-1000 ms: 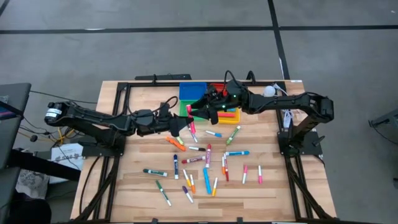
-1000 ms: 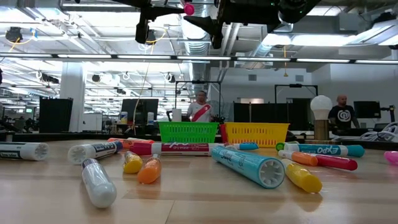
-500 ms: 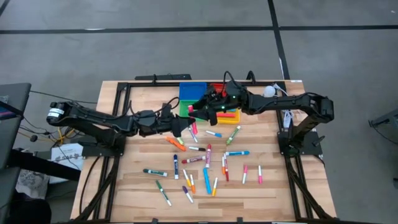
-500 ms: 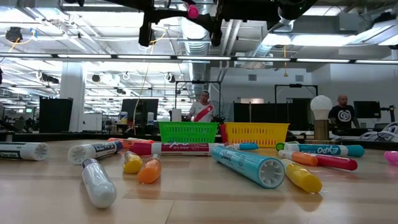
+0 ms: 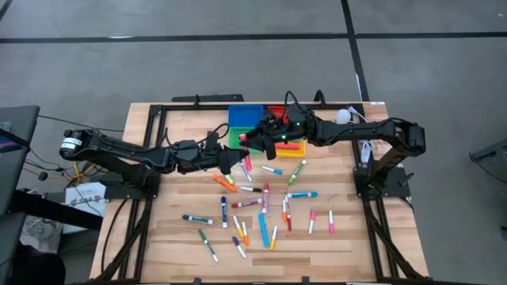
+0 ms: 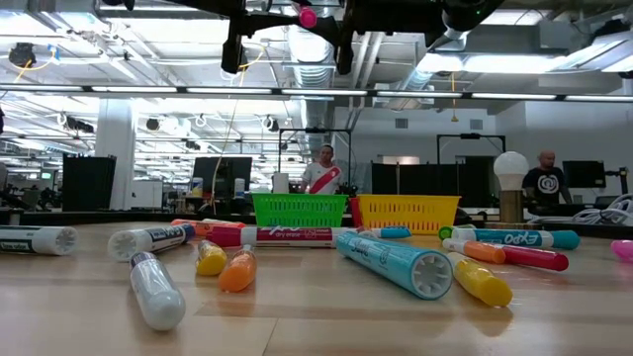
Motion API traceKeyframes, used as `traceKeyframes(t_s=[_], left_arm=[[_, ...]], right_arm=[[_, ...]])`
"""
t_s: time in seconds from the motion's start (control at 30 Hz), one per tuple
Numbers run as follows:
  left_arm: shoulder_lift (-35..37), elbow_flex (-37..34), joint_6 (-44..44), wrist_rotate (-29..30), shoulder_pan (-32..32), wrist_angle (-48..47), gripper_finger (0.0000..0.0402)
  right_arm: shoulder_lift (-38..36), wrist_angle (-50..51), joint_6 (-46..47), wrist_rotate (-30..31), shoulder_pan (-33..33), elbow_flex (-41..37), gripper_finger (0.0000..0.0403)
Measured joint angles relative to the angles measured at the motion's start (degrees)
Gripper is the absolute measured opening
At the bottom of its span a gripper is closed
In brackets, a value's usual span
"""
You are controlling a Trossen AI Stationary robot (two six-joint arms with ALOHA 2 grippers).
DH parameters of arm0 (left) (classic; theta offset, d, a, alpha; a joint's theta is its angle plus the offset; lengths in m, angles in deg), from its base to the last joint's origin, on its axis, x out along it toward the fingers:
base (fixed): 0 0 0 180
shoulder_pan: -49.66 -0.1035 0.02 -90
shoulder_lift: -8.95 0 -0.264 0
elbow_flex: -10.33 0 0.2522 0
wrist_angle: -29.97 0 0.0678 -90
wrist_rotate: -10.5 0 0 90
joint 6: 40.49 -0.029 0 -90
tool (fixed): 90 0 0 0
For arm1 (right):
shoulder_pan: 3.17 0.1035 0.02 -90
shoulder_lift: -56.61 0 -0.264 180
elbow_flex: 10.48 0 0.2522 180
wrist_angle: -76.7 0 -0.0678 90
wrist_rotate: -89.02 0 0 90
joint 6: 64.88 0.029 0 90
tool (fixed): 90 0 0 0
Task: Pick & Place Markers
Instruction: Put the large pink highlighter pen into the yellow bin
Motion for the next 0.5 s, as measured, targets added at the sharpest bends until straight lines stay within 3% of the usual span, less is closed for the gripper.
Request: traceKeyframes(t_s=[0.23, 0.5], left_arm=[[0.0, 0.0, -1.2, 0.0, 0.0, -0.2, 0.0077], [0.0, 0.0, -0.7, 0.0, 0.0, -0.1, 0.0084]], right_arm=[[0.0, 0.0, 0.6, -0.2, 0.0, 0.0, 0.0068], [0.0, 0.0, 0.3, -0.2, 0.0, 0.0, 0.0072]])
